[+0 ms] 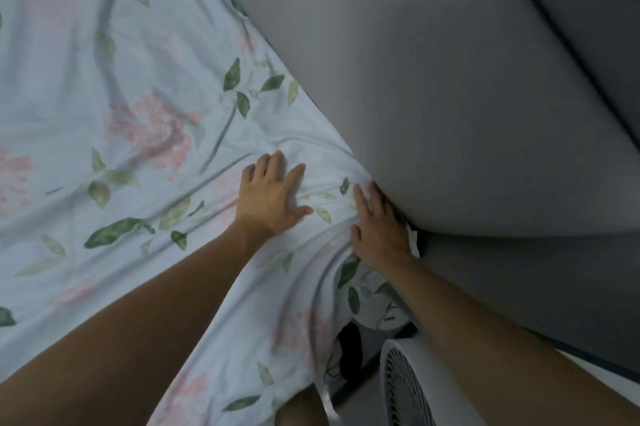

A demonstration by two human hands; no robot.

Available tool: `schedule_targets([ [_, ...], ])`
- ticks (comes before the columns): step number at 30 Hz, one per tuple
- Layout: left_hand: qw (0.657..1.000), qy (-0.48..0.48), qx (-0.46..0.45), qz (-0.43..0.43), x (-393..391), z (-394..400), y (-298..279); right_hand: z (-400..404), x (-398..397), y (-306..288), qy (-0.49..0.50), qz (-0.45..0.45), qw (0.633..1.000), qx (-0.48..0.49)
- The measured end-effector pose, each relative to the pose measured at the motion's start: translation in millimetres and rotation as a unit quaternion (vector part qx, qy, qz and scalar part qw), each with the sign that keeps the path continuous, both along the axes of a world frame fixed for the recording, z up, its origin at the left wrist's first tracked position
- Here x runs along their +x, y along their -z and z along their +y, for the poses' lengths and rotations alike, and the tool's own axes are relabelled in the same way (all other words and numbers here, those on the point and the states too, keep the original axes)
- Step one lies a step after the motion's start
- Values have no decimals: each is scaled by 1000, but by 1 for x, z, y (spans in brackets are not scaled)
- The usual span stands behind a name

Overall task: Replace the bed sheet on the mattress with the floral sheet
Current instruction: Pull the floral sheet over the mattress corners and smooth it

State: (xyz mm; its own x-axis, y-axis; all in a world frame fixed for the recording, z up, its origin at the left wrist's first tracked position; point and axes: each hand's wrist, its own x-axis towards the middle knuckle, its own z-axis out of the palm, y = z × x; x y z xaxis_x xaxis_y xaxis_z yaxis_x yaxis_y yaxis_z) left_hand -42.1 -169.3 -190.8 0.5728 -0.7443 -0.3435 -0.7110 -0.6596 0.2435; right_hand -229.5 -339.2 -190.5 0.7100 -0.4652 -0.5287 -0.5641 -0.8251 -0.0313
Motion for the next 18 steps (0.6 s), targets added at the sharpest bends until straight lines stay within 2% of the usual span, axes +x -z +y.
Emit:
schedule_targets([
  [2,997,14,-55,-54,6,-7,0,9,8,-6,2,-15,1000,2],
  [4,999,11,-18,-29,22,-22,-3,13,5,-9,-33,-43,999,9],
  [7,996,19,89,20,40,-47,5,0,-11,-11,-35,-19,999,25],
  [12,996,21,82,-13,41,-54,19,-7,-31,-15,-40,-18,999,-3],
  [15,999,6,1,-44,11,-44,10,-6,-39,-36,-51,-21,997,-51],
  [18,987,52,-143,-53,-49,-29,-3,-10,-55,-46,-28,57,998,23],
])
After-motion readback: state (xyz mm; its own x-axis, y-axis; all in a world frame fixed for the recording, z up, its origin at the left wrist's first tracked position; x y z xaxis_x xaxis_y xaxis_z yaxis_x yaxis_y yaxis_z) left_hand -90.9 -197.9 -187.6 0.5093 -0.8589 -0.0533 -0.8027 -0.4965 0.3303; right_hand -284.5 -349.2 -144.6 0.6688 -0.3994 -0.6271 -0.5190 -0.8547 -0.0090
